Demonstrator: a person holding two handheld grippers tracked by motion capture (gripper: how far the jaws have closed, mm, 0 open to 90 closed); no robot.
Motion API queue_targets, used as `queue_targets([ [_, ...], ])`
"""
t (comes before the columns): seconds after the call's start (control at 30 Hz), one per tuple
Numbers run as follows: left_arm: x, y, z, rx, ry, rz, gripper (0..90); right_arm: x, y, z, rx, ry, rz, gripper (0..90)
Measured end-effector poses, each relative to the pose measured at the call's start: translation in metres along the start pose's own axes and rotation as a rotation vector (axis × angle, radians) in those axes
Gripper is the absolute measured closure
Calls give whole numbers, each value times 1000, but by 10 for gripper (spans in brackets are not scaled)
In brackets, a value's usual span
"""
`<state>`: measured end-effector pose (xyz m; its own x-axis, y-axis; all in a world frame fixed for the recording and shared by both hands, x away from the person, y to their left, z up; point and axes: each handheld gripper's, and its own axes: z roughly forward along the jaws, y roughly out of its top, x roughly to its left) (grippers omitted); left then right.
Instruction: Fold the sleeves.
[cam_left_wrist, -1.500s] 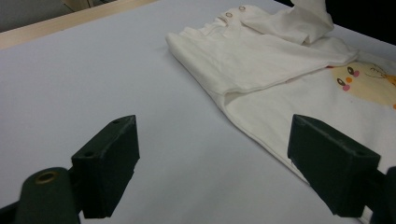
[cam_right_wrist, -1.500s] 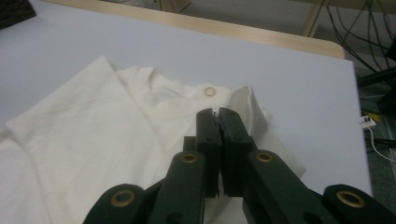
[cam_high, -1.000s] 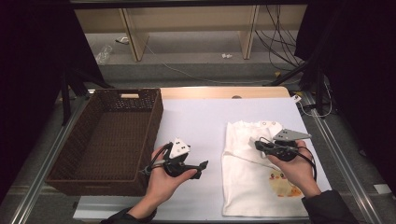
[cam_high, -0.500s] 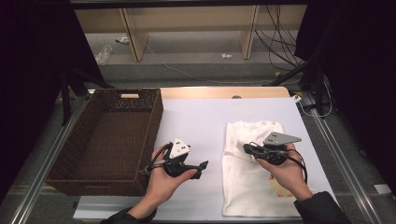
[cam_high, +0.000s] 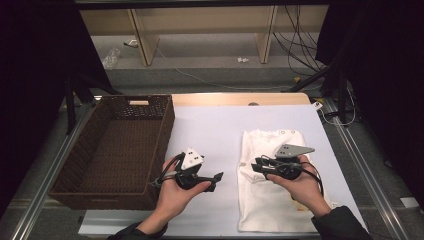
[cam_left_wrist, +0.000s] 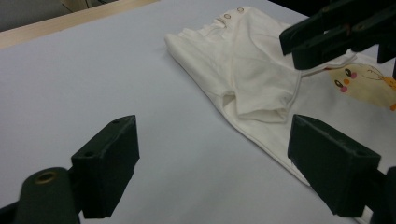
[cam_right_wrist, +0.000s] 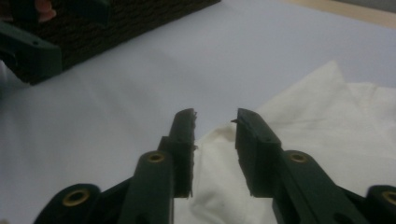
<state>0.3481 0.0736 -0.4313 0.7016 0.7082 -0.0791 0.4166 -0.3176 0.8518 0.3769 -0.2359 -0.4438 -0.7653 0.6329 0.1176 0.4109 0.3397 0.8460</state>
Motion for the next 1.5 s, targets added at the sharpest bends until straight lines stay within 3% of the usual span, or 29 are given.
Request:
queue_targets([
  [0.07,0,0,0,1,-1,-1,163,-8,4,-10,-14,-27,13,632],
  [0.17,-1,0,0,1,-2,0,163,-29,5,-32,-34,-129,66,625],
  [0.23,-1,0,0,0,-2,-2,163,-48,1,-48,8,-241,100,625],
  [0.3,-1,0,0,0,-1,-3,163,-65,-9,-62,89,-348,136,633],
  [0.37,-1,-1,1,3,-1,-2,163,-81,-24,-71,153,-414,183,653],
  [0.43,-2,0,1,5,-1,-1,163,-92,-39,-76,204,-445,232,673],
  [0.53,-2,-1,2,5,-2,0,164,-102,-54,-73,228,-443,276,690],
  [0.7,-2,-1,2,7,-2,-2,163,-103,-56,-65,230,-452,251,721],
  [0.77,-2,-1,2,8,-2,-1,163,-104,-58,-62,237,-470,232,776],
  [0.93,-2,-1,2,8,-3,0,163,-104,-59,-63,232,-482,240,872],
  [1.03,-2,-1,2,10,-4,0,163,-105,-59,-64,233,-482,241,884],
  [1.33,-3,-3,4,16,-8,0,164,-111,-62,-74,208,-503,271,878],
  [1.5,-4,-6,7,29,-22,1,167,-104,-57,-78,166,-514,248,749],
])
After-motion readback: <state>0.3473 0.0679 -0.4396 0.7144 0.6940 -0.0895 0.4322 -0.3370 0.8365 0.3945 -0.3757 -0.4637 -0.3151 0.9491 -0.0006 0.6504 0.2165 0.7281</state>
